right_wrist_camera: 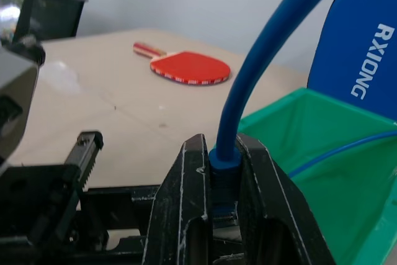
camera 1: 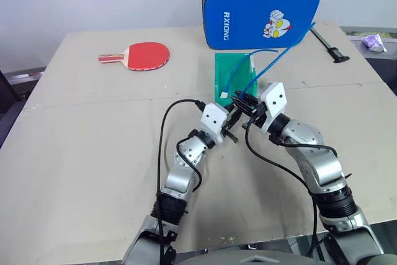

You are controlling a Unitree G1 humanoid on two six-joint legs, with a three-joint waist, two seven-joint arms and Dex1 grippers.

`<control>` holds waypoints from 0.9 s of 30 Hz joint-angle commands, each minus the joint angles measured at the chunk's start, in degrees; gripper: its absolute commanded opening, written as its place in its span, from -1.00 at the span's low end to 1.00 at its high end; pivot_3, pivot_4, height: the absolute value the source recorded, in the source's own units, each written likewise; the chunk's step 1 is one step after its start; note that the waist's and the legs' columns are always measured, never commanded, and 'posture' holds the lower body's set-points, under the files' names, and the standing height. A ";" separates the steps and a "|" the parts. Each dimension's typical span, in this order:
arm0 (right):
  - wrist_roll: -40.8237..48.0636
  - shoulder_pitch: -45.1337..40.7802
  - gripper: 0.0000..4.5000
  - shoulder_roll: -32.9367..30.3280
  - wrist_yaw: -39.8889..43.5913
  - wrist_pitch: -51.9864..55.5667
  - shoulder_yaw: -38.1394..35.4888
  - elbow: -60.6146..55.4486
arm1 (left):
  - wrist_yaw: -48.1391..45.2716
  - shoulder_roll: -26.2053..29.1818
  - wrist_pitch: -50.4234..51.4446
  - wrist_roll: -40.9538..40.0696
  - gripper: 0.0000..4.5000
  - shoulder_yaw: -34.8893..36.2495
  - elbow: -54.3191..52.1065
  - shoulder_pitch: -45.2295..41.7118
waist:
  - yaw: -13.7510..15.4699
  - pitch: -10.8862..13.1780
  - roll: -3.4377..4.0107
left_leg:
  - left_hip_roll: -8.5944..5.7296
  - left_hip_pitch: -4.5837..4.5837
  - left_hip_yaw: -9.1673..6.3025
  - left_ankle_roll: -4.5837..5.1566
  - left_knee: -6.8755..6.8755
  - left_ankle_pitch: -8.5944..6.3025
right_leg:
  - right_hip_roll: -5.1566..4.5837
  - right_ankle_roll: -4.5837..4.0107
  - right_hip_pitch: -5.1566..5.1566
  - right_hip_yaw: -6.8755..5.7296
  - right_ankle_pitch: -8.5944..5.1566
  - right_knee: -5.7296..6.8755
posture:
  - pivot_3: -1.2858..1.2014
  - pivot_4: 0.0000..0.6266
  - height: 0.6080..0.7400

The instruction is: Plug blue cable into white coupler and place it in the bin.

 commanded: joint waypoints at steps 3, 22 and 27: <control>-1.75 -1.04 -0.93 -1.44 -0.21 8.98 0.59 -1.61 | -0.39 -0.21 -0.35 0.29 -0.85 -0.76 -3.61 -0.83 | -0.03 0.00 0.00 | 0.01 0.00 -0.01 0.00 0.00 0.00 | 0.00 0.00 0.00 0.00 0.00 0.01 | 0.03 -0.52 1.00; -1.18 7.86 -0.93 5.79 -1.10 19.01 3.06 14.37 | -0.49 -2.68 6.65 -0.88 -0.85 -0.09 0.67 1.05 | -0.14 -0.41 0.02 | 0.04 0.98 0.06 0.29 -0.15 -0.18 | 0.10 0.00 0.76 0.20 0.00 0.03 | 0.03 -0.52 1.00; -1.11 8.52 -0.93 5.77 -0.25 22.32 4.10 16.30 | -0.57 -2.85 6.44 -0.85 -0.85 -0.03 0.92 0.74 | -0.14 -0.87 0.00 | 0.09 1.01 0.05 0.30 -0.15 -0.19 | 0.12 0.00 0.77 0.27 0.00 0.03 | 0.03 -0.52 1.00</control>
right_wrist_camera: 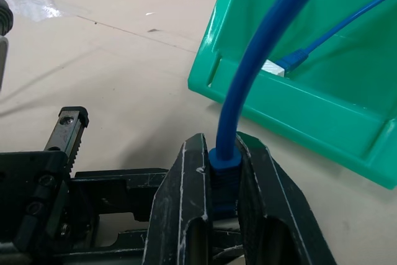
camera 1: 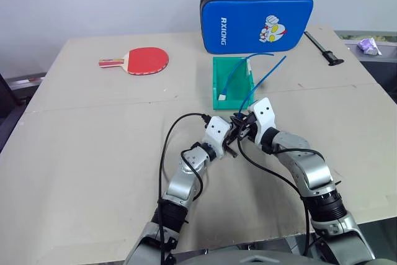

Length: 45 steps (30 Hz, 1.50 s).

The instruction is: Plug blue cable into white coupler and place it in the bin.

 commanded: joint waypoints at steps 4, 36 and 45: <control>-1.27 5.11 -0.93 -0.37 1.09 6.72 4.01 10.61 | -0.26 -1.91 -2.20 -2.01 -0.85 0.31 -2.84 -1.85 | 0.00 -0.37 -0.06 | 0.02 0.02 0.00 0.01 0.00 0.00 | -0.01 0.00 0.00 0.06 0.00 0.00 | 0.03 -0.52 1.00; 18.35 -14.51 -0.93 -6.99 10.73 11.78 -10.82 -5.28 | -17.71 36.60 37.88 -30.66 0.62 24.70 -46.10 10.44 | -1.35 1.01 0.03 | 0.20 -0.42 -0.21 0.00 -0.11 -0.01 | -0.37 -0.11 -0.42 0.12 0.04 -0.06 | 0.03 -0.52 1.00; 14.58 -39.91 -0.93 -3.76 11.87 8.72 -12.13 32.24 | -15.71 48.04 54.00 -47.03 0.62 33.85 -49.16 1.26 | -1.55 1.35 -0.29 | 0.02 -0.80 0.00 -0.30 -0.17 0.17 | -0.13 -0.07 -0.80 0.20 0.05 -0.13 | 0.03 -0.52 1.00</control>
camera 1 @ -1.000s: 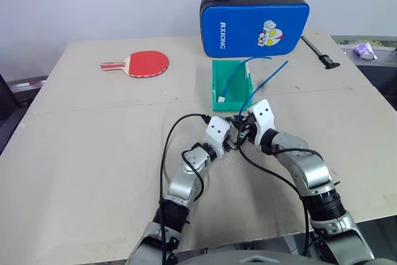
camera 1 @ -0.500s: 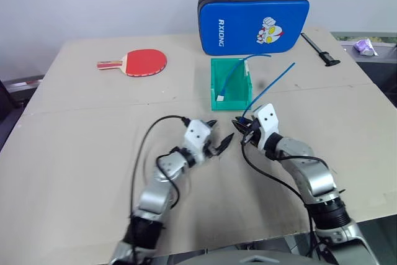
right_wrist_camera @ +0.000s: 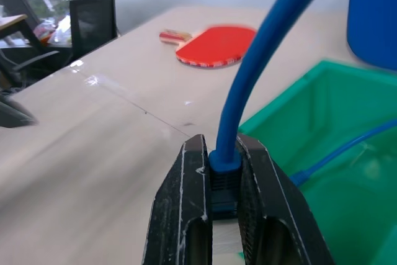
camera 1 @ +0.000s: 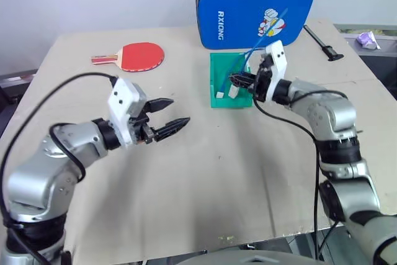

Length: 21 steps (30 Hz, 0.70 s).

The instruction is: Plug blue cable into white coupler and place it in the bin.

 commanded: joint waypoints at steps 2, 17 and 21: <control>-4.34 -9.35 -0.93 1.20 0.88 -7.51 -0.86 17.50 | 2.68 2.24 4.57 -6.46 0.62 3.43 -3.09 -3.53 | -0.07 0.00 -0.02 | 0.00 -0.28 0.03 -0.02 0.02 0.01 | 0.00 0.01 -0.27 0.01 0.00 0.03 | 0.03 -0.52 1.00; -6.41 -12.49 0.98 -1.25 -0.79 -19.85 -8.49 20.38 | 13.04 -0.32 6.51 -9.75 0.66 1.26 -4.17 -5.69 | 0.10 0.04 -0.05 | 0.02 -0.45 -0.04 -0.33 -0.14 0.18 | 0.00 0.05 -0.37 -0.10 0.01 0.04 | 0.03 -0.52 1.00; -1.20 4.32 0.98 -7.61 2.99 -12.44 -10.47 -4.46 | 16.40 -1.47 7.16 -8.26 0.66 -0.67 -7.23 -0.23 | 0.69 -0.04 -0.15 | 0.05 -0.51 -0.34 -0.37 -0.17 0.20 | -0.03 0.05 -0.29 -0.11 0.01 0.02 | 0.03 -0.52 1.00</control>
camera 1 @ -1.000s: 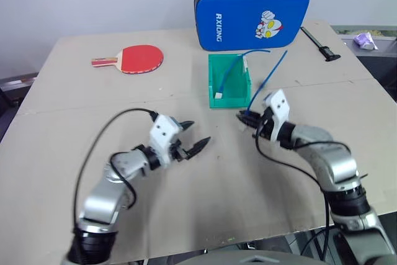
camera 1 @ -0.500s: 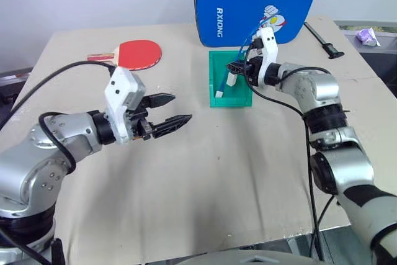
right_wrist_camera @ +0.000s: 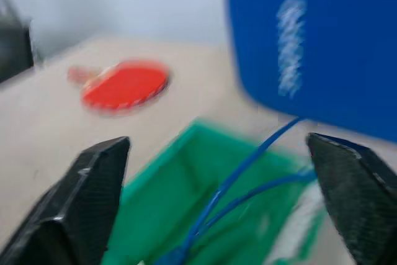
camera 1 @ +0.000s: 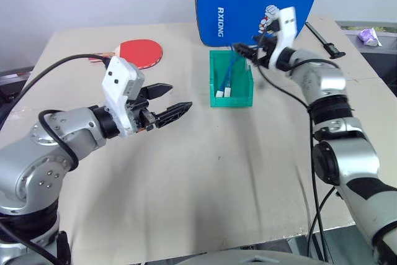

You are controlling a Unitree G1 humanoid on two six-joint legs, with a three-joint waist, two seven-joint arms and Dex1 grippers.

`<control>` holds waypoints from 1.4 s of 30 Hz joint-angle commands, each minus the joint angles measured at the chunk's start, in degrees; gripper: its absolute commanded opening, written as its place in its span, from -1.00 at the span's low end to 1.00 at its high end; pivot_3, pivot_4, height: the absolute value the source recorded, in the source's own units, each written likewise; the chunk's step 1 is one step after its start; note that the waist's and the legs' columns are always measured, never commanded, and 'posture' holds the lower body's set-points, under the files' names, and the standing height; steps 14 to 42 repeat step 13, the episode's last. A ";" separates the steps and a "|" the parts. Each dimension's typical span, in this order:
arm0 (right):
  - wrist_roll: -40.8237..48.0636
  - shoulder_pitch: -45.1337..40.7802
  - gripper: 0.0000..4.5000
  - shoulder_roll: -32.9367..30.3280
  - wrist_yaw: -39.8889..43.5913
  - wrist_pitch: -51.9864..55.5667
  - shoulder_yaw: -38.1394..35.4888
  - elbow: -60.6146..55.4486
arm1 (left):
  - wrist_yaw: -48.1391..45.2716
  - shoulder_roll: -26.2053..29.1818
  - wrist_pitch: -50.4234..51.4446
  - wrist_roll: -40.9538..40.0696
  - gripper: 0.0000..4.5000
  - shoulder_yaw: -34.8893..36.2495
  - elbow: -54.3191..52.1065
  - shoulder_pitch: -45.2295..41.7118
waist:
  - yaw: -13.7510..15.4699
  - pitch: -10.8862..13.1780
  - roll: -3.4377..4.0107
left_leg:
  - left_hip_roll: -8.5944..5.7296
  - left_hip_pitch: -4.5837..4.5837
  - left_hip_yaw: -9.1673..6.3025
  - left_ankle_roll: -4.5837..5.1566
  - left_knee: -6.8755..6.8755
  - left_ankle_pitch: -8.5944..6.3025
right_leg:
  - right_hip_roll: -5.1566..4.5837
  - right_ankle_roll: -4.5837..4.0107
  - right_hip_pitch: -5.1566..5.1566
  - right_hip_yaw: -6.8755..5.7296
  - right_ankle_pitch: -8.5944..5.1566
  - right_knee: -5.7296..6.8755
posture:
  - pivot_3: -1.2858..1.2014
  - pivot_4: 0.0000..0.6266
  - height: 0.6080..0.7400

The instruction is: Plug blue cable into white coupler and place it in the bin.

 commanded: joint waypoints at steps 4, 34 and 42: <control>7.34 30.25 0.98 -9.14 9.34 2.04 -4.30 -30.57 | 6.28 -5.37 -6.13 9.79 0.66 -5.70 -5.59 13.51 | 0.21 -0.05 0.05 | -0.03 -0.01 0.07 0.00 -0.26 0.00 | -0.19 0.01 -0.02 0.07 0.00 -0.17 | 0.03 -0.52 1.00; 4.11 58.28 0.98 -17.08 23.18 -17.94 -7.85 -26.77 | 4.75 -12.91 -30.05 30.30 0.66 -14.42 -1.20 37.30 | -0.29 0.08 -0.04 | 0.02 1.27 0.50 0.43 -0.31 -0.24 | 0.21 -0.22 0.69 0.74 -0.15 -0.12 | 0.03 -0.52 1.00; 4.11 58.28 0.98 -17.08 23.18 -17.94 -7.85 -26.77 | 4.75 -12.91 -30.05 30.30 0.66 -14.42 -1.20 37.30 | -0.29 0.08 -0.04 | 0.02 1.27 0.50 0.43 -0.31 -0.24 | 0.21 -0.22 0.69 0.74 -0.15 -0.12 | 0.03 -0.52 1.00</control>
